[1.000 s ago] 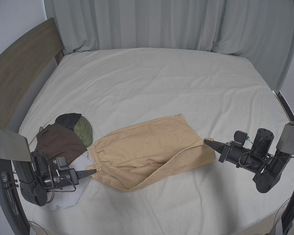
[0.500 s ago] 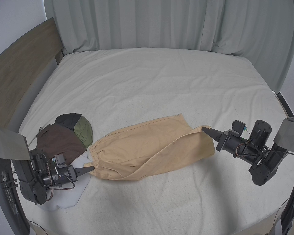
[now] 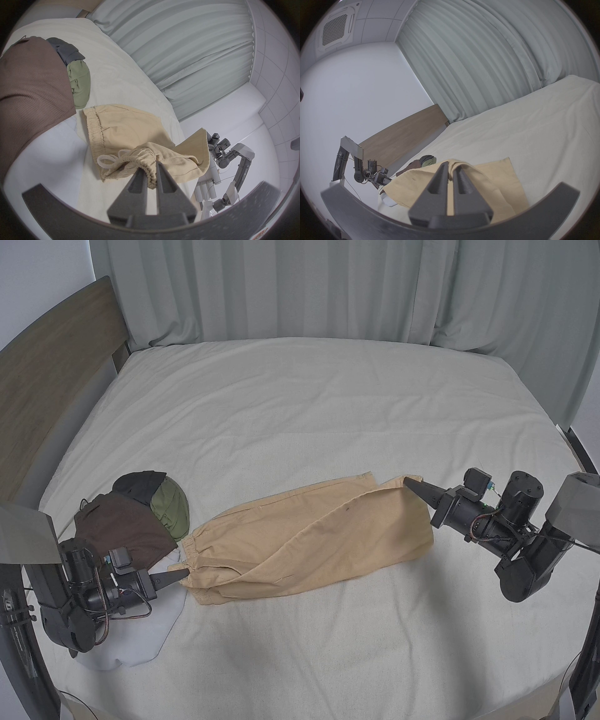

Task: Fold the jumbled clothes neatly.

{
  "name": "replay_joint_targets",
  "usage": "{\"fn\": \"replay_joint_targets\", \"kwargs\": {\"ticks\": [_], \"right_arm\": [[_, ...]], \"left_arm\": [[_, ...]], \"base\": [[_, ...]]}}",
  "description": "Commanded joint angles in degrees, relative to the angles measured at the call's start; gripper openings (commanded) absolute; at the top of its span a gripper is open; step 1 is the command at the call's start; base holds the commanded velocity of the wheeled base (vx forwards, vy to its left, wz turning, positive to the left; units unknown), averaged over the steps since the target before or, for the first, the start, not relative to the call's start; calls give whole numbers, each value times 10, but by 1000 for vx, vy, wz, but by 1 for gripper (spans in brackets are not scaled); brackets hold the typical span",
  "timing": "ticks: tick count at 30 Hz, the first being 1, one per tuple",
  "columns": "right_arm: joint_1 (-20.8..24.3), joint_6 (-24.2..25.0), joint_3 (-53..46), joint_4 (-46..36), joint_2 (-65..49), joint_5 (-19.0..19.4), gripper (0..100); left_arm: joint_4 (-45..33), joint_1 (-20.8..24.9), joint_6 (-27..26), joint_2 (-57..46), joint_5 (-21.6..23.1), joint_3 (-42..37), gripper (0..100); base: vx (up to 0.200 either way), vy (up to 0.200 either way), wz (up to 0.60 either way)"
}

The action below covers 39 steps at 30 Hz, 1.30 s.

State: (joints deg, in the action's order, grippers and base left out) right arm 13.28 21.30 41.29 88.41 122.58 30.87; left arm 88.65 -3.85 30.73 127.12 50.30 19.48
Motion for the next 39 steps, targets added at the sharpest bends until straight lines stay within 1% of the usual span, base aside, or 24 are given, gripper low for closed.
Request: {"fn": "replay_joint_targets", "kwargs": {"ticks": [1,7,13,17,21,23,25,30,35,39], "right_arm": [[0,0,21,0,17,1,0],[-1,1,61,0,46,1,0],[-1,1,89,0,64,1,0],[-1,1,121,-4,85,0,0],[-1,1,151,-8,97,0,0],[-1,2,166,-12,107,0,0],[-2,2,178,-29,112,0,0],[-1,3,205,-46,122,-1,0],[-1,2,234,-51,140,-4,0],[0,2,248,-65,144,-5,0]], "left_arm": [[0,-1,1,1,-1,6,0],[0,0,23,1,-33,23,0],[0,1,25,3,-35,29,0],[0,4,26,6,-48,38,0],[0,9,38,12,-76,52,0],[0,9,49,12,-87,59,0],[0,9,55,15,-89,62,0],[0,10,56,20,-95,69,0],[0,16,61,35,-123,86,0],[0,20,64,39,-129,92,0]], "base": [[0,0,0],[0,0,0],[0,0,0],[0,0,0],[0,0,0],[0,0,0],[0,0,0],[0,0,0],[0,0,0],[0,0,0]]}}
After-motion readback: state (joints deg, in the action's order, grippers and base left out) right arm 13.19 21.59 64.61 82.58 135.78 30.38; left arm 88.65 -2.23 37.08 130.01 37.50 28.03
